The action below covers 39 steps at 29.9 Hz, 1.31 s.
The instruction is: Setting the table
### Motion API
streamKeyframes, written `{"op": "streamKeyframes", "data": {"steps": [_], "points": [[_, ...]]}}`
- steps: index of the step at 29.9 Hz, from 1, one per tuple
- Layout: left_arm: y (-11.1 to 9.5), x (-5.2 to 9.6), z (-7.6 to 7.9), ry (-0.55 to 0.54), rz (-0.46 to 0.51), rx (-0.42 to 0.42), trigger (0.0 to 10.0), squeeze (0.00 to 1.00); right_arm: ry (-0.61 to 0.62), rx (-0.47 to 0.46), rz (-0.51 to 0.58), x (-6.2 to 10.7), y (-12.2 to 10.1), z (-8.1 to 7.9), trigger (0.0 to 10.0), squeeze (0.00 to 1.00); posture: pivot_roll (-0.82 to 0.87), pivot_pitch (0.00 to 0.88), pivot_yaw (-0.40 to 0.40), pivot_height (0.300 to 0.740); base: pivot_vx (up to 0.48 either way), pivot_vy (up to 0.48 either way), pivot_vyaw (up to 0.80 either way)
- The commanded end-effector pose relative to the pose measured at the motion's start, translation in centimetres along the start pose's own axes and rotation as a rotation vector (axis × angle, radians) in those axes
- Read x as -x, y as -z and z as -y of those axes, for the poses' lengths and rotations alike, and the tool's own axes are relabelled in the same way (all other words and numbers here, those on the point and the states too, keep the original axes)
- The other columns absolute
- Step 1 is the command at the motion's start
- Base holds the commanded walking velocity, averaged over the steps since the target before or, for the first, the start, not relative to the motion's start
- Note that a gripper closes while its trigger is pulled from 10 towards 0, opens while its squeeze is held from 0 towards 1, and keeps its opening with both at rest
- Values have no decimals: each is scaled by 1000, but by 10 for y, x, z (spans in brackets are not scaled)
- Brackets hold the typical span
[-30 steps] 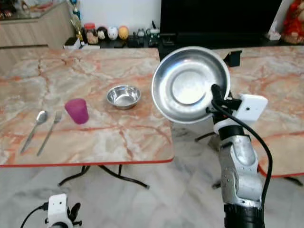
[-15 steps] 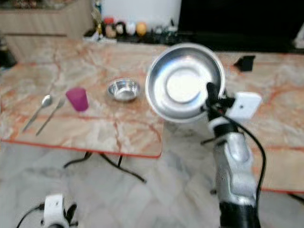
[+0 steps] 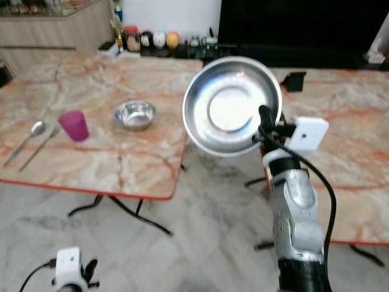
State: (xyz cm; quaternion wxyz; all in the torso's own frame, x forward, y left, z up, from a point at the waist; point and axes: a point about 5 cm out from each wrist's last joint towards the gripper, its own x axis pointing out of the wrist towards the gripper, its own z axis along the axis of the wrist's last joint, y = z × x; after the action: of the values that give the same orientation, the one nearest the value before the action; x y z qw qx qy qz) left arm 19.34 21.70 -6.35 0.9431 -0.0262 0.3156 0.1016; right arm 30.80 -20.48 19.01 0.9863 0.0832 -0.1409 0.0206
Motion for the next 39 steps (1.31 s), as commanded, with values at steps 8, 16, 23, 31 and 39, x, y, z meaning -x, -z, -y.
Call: {"op": "streamKeyframes", "data": {"steps": [8,16,23,31,39], "points": [[4,1,-3,-5,-20,1,10000,0,-3,-16,15,-4,-5,-4,10000,0,-77,0,-2,732,0,-255,0],[4,1,-3,-5,-21,3,10000,0,-2,-13,14,-5,-5,-3,10000,0,-78,0,-1,732,0,-256,0],[4,1,-3,-2,-23,4,10000,0,-7,-7,8,-7,-4,-4,10000,0,-76,0,-2,732,0,-257,0],[5,2,-2,1,-24,5,10000,0,-7,-5,7,-9,-5,-4,10000,0,-75,0,-4,732,0,-256,0],[5,2,-1,8,-25,1,10000,0,-3,0,6,-9,-4,-2,10000,0,-78,0,-4,732,0,-255,0]]}}
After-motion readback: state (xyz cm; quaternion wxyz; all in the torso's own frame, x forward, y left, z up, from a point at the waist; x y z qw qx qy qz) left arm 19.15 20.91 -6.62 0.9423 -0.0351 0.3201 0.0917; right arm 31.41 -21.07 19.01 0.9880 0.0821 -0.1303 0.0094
